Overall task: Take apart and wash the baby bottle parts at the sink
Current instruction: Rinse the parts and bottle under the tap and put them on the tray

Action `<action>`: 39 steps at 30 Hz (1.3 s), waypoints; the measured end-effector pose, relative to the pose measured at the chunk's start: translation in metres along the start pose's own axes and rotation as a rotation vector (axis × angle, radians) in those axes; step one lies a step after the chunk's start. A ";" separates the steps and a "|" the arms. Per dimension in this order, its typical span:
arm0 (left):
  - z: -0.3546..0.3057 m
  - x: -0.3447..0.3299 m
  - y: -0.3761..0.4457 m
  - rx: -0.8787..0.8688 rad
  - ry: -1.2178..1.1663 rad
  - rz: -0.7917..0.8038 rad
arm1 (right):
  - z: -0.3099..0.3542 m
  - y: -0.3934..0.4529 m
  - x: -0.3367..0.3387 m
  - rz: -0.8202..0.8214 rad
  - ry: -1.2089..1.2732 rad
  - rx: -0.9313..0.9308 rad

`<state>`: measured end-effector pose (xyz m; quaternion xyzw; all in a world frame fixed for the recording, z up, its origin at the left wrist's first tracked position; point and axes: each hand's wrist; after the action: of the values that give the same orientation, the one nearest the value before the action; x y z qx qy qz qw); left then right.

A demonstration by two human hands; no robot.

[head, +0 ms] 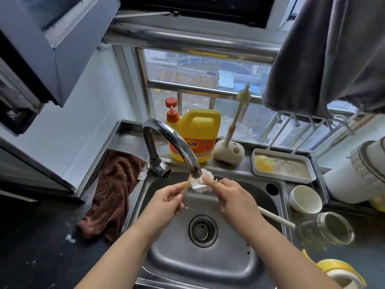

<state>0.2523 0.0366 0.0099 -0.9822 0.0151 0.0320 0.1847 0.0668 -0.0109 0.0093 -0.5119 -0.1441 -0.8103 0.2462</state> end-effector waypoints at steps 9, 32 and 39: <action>0.002 -0.002 0.000 0.038 0.043 0.066 | -0.001 -0.002 0.012 -0.017 -0.030 -0.013; 0.002 0.001 0.006 0.010 -0.020 -0.016 | 0.007 -0.012 0.006 0.059 -0.090 0.162; 0.001 0.001 0.008 0.010 -0.252 0.002 | 0.006 -0.009 0.007 0.058 -0.097 0.155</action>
<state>0.2531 0.0296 0.0058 -0.9693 -0.0069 0.1554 0.1902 0.0638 -0.0018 0.0187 -0.5339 -0.2034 -0.7635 0.3010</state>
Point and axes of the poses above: each hand's wrist, its own y-axis towards the middle knuckle, its own x-axis out of the back of the hand, z = x × y, and after that the axes turned 8 degrees about z, right-handed
